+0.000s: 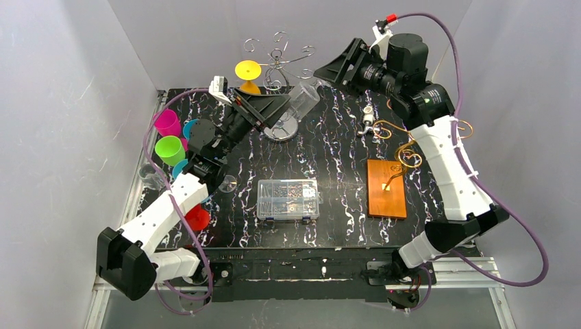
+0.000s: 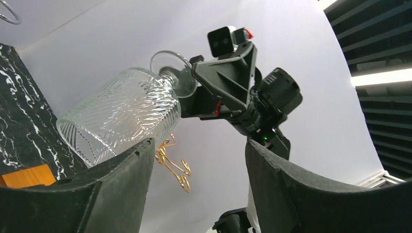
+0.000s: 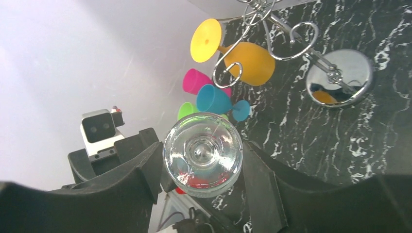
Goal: Take the wine glass off the wine glass rack
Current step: Place the wine glass at the center of the board.
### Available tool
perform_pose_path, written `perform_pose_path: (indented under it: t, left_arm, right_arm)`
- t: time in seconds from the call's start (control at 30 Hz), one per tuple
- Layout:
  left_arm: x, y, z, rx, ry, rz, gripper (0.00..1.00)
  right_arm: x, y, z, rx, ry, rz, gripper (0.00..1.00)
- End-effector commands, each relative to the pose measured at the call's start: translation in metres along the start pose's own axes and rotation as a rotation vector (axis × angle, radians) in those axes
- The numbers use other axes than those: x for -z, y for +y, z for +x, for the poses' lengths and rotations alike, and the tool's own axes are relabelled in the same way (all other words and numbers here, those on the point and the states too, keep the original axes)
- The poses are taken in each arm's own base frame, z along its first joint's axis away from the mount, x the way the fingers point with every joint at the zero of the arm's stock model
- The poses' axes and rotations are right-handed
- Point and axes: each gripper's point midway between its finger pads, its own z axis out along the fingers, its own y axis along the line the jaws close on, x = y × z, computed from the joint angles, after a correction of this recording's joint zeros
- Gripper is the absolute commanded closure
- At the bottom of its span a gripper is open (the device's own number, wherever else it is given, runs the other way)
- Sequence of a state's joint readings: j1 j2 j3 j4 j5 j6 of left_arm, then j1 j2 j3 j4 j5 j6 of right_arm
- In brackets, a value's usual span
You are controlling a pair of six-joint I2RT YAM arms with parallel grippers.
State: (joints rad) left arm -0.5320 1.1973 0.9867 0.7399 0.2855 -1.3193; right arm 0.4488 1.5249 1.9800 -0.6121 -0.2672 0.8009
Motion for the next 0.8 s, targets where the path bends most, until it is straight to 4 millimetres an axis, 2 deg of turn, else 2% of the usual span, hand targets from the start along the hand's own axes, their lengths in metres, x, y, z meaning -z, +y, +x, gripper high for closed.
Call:
perform_pose_path:
  t: [0.0,0.23,0.33,0.53,0.77]
  left_arm:
    - [0.010,-0.031,-0.009,-0.034,-0.033,0.069,0.34]
    - [0.030,-0.016,-0.011,-0.084,-0.071,-0.042,0.33]
    - [0.032,-0.003,-0.006,-0.080,-0.047,-0.097,0.33]
    - [0.013,0.025,0.006,-0.029,0.025,-0.146,0.32]
    - [-0.016,0.016,0.000,-0.015,0.033,-0.065,0.35]
  right_arm:
    - [0.026,0.053,-0.031,-0.028,-0.090,-0.223,0.63]
    - [0.026,0.042,-0.038,-0.046,-0.113,-0.204,0.63]
    - [0.026,0.041,-0.039,-0.046,-0.114,-0.204,0.63]
    - [0.026,0.040,-0.040,-0.045,-0.115,-0.203,0.63]
    - [0.024,0.036,-0.037,-0.047,-0.107,-0.199,0.63]
